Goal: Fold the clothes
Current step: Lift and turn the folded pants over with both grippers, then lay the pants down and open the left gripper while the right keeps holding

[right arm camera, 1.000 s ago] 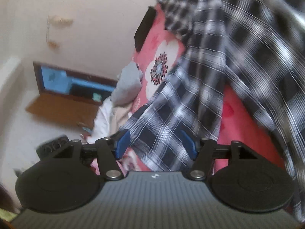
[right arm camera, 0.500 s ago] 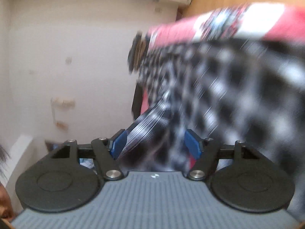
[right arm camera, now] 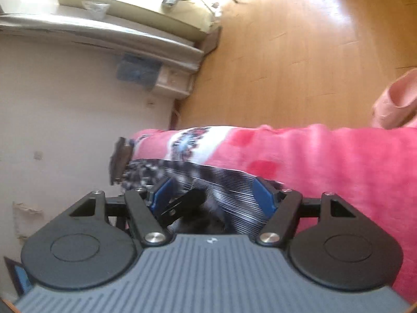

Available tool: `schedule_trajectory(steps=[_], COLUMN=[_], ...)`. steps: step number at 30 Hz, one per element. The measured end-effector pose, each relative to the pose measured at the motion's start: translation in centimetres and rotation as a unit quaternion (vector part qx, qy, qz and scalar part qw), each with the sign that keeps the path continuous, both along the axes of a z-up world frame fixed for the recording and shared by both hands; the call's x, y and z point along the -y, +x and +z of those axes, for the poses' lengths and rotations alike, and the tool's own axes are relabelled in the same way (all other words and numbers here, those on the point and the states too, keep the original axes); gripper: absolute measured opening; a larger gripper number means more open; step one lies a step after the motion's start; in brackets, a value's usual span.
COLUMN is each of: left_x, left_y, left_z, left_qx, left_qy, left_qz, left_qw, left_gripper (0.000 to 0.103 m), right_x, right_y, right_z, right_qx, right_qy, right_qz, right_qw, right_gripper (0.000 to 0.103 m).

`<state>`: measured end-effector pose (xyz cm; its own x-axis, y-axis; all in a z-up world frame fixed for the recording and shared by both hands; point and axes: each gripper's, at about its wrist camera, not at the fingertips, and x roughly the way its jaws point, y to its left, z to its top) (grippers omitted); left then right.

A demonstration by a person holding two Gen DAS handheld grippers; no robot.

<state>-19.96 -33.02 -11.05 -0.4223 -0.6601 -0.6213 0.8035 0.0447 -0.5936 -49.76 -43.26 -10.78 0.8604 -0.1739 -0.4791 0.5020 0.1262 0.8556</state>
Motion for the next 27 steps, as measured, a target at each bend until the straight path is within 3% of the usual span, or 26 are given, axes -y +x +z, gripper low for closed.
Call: schedule_trajectory(steps=[2,4,7,10,13,16,19,22,26,27], left_x=[-0.7,-1.7,-4.4,-7.6,-11.0,-13.9,-15.9,-18.0,-19.1,-19.3], left_y=[0.6,1.1,2.3,4.0,5.5,6.9,7.8,8.6,9.5,9.5], left_z=[0.6,2.3,5.0,6.8,7.3,6.7,5.8,5.1,4.7,4.7], left_qx=[-0.019,-0.024,-0.032,-0.023,0.022,0.056,0.076,0.097,0.128,0.134], left_qy=[-0.009,-0.028,-0.051,-0.057,-0.035,0.007,0.025,0.029,0.032,0.032], left_qz=[0.007,0.012,0.022,0.045,0.077,0.107,0.140,0.166,0.174,0.172], left_qw=[0.9998,0.9992,0.9980,0.9971,0.9962,0.9926,0.9869,0.9809,0.9759,0.9755], left_gripper=[0.060,0.069,0.072,0.072,0.071,0.071,0.071,0.070,0.070,0.070], right_x=[-0.1,0.1,0.9,1.8,1.9,1.0,-0.5,-2.3,-6.3,-6.9], right_y=[-0.3,-0.3,1.4,5.9,13.1,21.2,27.5,32.4,35.5,35.2], right_z=[0.0,0.8,2.5,4.8,6.6,6.5,5.4,4.2,2.6,2.3], right_qx=[-0.010,-0.016,-0.016,-0.015,-0.012,0.007,-0.021,-0.080,-0.186,-0.192], right_qy=[-0.011,-0.039,-0.102,-0.171,-0.219,-0.216,-0.246,-0.298,-0.422,-0.438], right_qz=[-0.003,-0.001,0.019,0.087,0.187,0.289,0.334,0.372,0.406,0.410], right_qw=[1.000,0.999,0.994,0.981,0.957,0.933,0.910,0.875,0.789,0.777], right_gripper=[0.067,0.067,0.067,0.067,0.067,0.067,0.067,0.064,0.045,0.038])
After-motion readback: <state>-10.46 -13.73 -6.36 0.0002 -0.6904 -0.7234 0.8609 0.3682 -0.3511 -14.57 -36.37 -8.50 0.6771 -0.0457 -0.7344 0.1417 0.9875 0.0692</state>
